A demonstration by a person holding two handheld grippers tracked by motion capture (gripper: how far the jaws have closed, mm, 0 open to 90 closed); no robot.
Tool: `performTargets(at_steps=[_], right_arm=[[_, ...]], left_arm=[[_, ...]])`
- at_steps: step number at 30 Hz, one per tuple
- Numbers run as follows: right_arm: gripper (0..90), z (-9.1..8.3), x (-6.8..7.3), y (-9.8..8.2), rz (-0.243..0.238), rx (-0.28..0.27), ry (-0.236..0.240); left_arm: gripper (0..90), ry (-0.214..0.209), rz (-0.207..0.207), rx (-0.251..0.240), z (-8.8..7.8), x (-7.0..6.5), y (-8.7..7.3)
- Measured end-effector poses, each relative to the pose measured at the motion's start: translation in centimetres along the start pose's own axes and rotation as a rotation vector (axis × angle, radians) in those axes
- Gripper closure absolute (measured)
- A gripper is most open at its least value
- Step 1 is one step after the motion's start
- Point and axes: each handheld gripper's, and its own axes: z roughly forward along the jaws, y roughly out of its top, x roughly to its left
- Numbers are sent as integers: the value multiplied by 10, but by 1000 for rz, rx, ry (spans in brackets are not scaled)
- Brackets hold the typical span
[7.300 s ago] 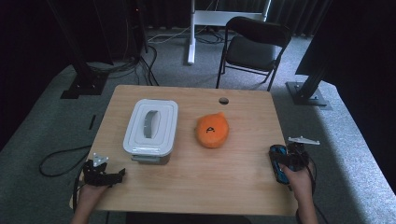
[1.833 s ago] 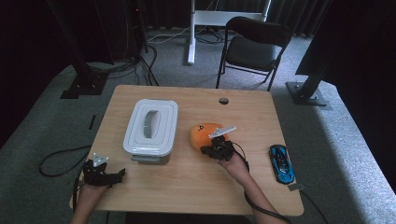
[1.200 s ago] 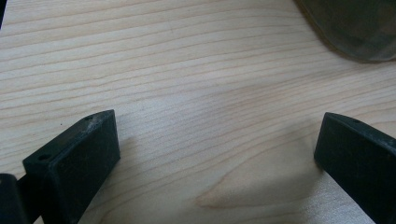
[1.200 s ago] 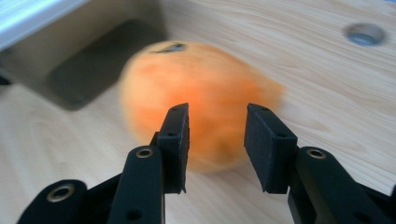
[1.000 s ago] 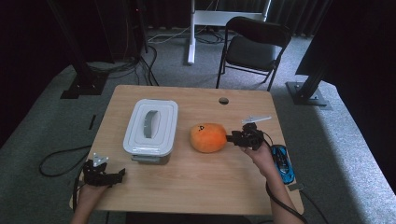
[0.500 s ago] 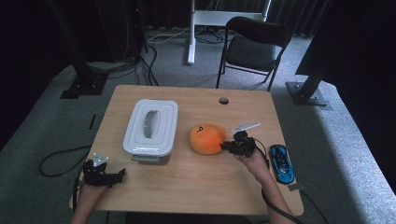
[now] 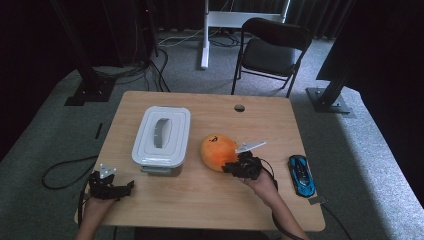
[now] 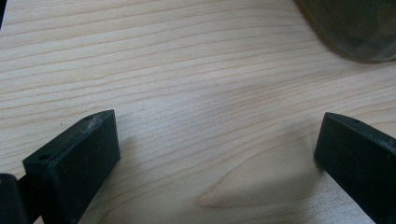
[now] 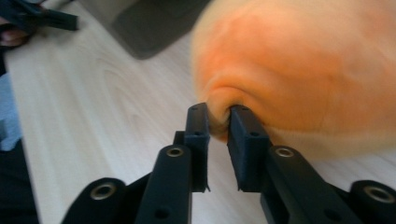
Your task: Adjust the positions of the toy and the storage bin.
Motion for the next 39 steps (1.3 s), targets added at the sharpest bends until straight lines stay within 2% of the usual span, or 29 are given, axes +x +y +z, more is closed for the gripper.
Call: performTargets(at_steps=[2,3,6,8,10,13,16,18,22,23,27,29,33,37,39], right_arm=[[748,1,3,0,-1,-2,9],[730,3,8,2,-8,-5,33],[660,2,12,5,-12,-13,48],[607,-3,13,7,-16,-28,41],[553,-10,13,10,-16,-54,23],[484,-22,7,15,-15,-101,-35],[402,-27,-3,20,-7,-110,-91],[395,-25,-9,23,11,-106,-121],[382,-18,-20,26,89,-116,-127],[367,-16,-21,26,103,-118,-116],[351,-6,-23,28,116,-121,-154],[351,-2,-24,28,134,-124,-154],[349,7,-23,27,130,-112,-168],[350,11,-19,23,113,-146,-203],[342,11,-17,20,89,-156,-243]], left_arm=[[5,0,0,0,0,0,0],[5,0,0,0,0,0,0],[5,0,0,0,0,0,0],[5,0,0,0,0,0,0],[5,-1,-1,0,0,0,0],[5,-1,-1,0,0,0,0],[5,0,0,0,0,0,0],[5,0,0,0,0,0,0],[5,0,0,0,0,0,0],[5,0,0,0,0,0,0],[5,0,0,0,0,0,0],[5,-1,-1,0,0,0,0],[5,0,0,0,0,0,0],[5,-1,-1,0,0,0,0],[5,0,0,0,0,0,0]])
